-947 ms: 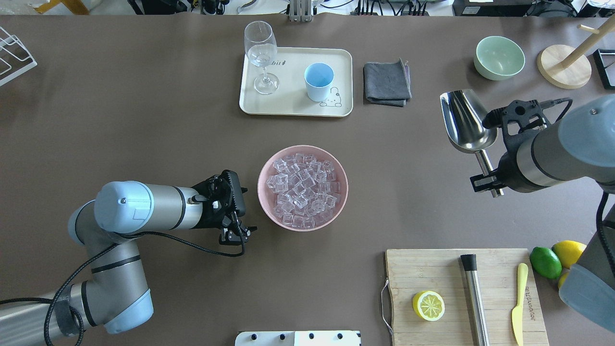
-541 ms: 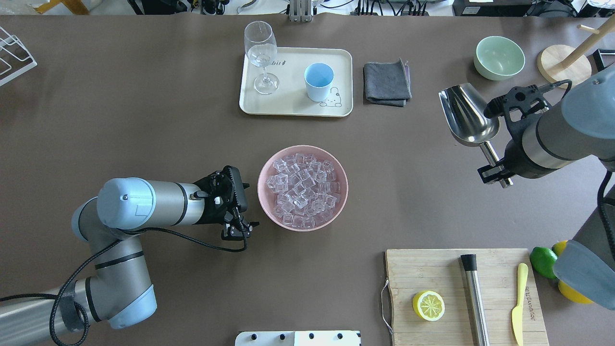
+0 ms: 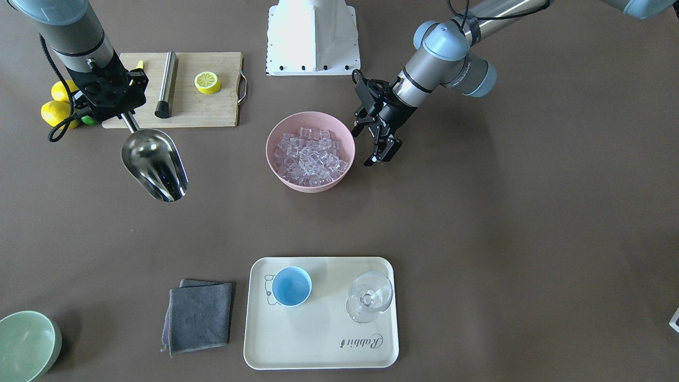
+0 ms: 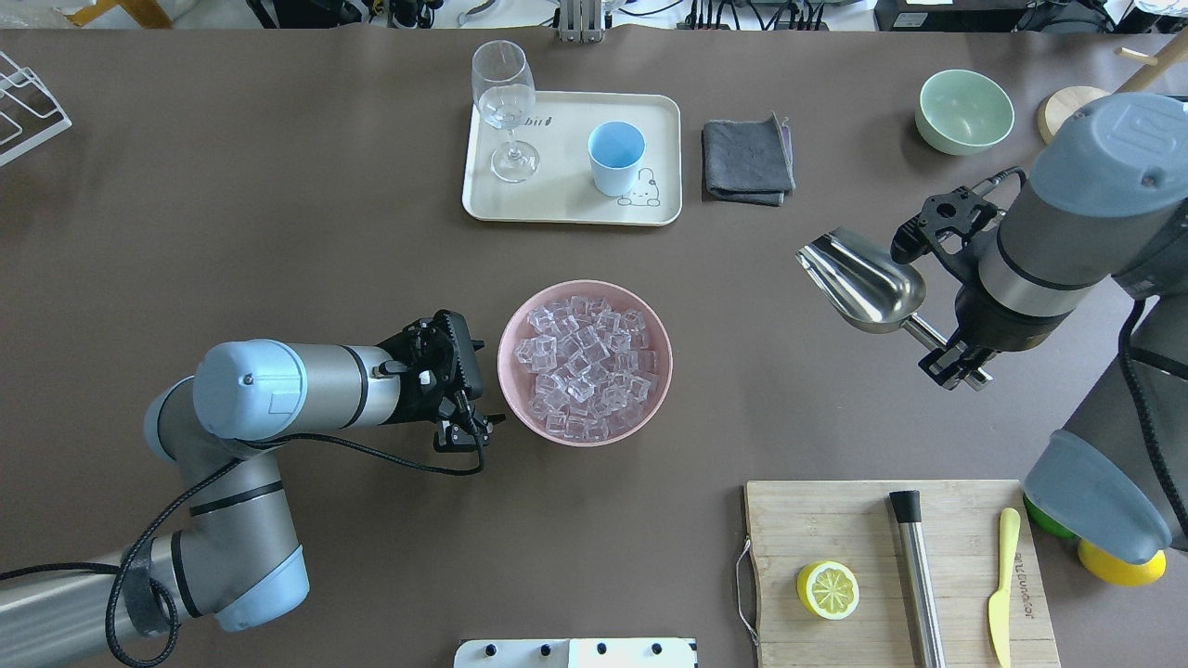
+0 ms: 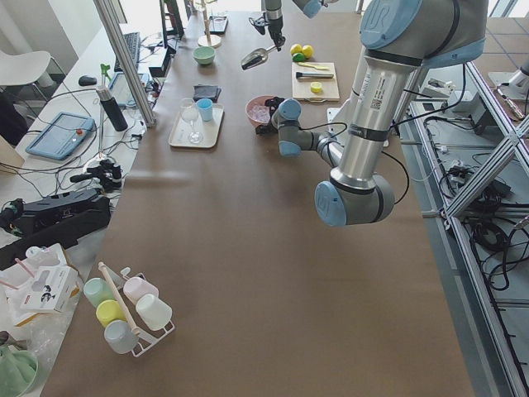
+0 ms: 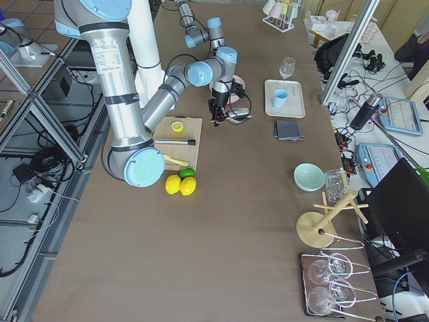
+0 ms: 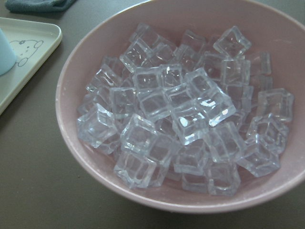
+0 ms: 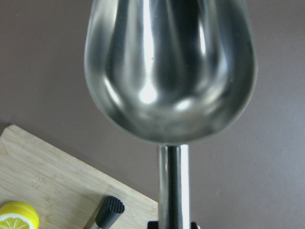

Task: Put ice in cup with scoop
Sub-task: 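Lift the scoop with the right gripper and carry it toward the bowl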

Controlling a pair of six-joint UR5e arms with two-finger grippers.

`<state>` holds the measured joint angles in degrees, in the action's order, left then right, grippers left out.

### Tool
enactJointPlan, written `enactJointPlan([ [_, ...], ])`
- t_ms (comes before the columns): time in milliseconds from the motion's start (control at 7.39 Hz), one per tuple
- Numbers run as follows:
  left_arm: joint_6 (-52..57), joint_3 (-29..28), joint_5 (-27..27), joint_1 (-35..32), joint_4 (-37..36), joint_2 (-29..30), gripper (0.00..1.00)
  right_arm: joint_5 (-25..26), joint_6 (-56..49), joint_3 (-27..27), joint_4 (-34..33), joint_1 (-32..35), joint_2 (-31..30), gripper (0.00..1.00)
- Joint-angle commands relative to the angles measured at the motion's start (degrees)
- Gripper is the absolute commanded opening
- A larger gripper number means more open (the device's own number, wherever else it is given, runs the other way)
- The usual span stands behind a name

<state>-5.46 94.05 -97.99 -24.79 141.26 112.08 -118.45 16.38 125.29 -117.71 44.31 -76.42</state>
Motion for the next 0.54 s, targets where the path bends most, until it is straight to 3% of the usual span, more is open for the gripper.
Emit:
enactJointPlan([
  [0, -0.16, 0.08, -0.62, 0.17, -0.02, -0.02, 0.98, 3.91, -8.64, 1.01, -19.78, 0.08, 10.55, 0.0],
  [406, 0.01, 0.08, -0.19, 0.26, 1.37, -0.98, 0.98, 4.72, -19.22, -0.04, -32.46, -2.63, 20.83, 0.0],
])
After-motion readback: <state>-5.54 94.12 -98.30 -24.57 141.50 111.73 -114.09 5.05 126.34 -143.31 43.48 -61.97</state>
